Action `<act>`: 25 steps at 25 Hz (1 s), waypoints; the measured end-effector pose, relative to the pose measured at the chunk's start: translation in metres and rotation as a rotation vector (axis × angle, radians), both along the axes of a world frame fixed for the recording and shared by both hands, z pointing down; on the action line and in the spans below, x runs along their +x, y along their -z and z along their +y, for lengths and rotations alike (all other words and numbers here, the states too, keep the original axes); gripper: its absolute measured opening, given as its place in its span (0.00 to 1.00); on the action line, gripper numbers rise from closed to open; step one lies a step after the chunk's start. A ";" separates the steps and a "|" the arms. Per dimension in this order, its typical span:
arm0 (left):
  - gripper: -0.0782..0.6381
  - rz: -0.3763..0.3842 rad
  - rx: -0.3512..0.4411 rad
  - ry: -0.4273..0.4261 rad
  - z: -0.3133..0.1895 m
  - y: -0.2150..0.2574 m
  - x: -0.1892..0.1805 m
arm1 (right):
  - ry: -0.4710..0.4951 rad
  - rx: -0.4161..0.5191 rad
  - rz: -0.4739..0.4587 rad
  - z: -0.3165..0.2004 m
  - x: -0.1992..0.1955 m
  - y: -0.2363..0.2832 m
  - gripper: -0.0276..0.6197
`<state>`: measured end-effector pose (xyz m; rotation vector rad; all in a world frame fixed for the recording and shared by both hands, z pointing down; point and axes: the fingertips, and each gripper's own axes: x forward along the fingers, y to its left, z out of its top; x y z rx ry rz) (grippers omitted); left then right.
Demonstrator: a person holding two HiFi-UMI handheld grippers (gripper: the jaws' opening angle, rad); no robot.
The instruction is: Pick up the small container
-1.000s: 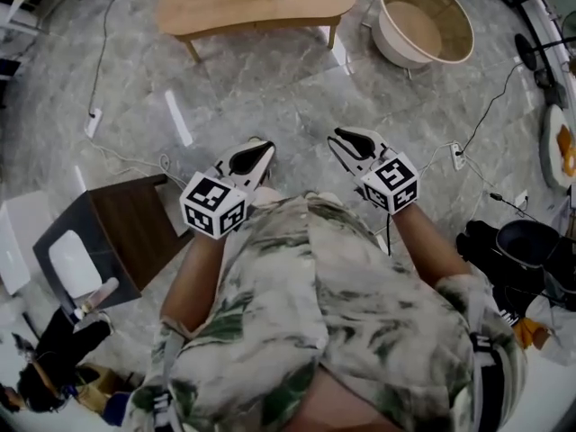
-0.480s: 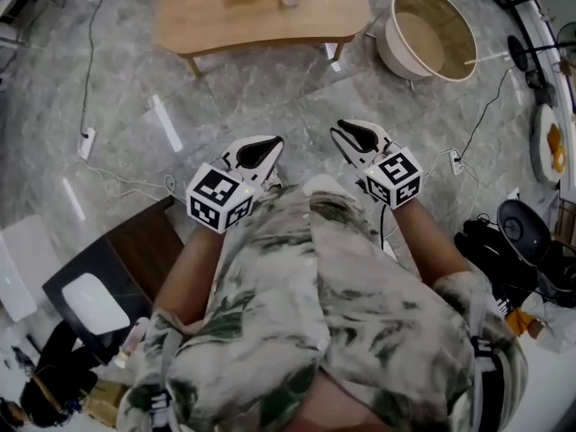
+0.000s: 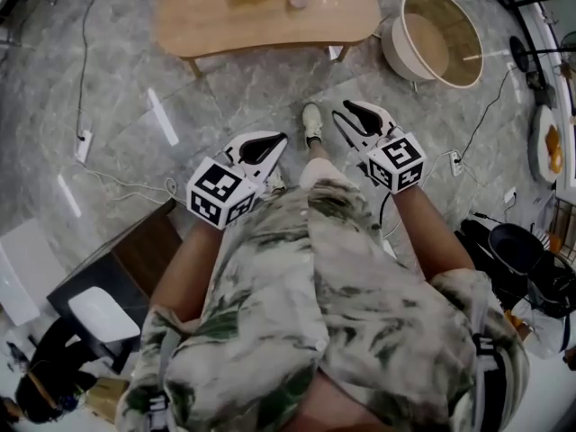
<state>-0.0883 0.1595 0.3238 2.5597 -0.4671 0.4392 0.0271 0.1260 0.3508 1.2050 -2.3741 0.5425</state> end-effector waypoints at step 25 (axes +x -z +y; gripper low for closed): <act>0.14 0.027 -0.135 -0.030 -0.237 -0.081 0.133 | 0.132 -0.057 0.053 -0.317 0.094 -0.155 0.35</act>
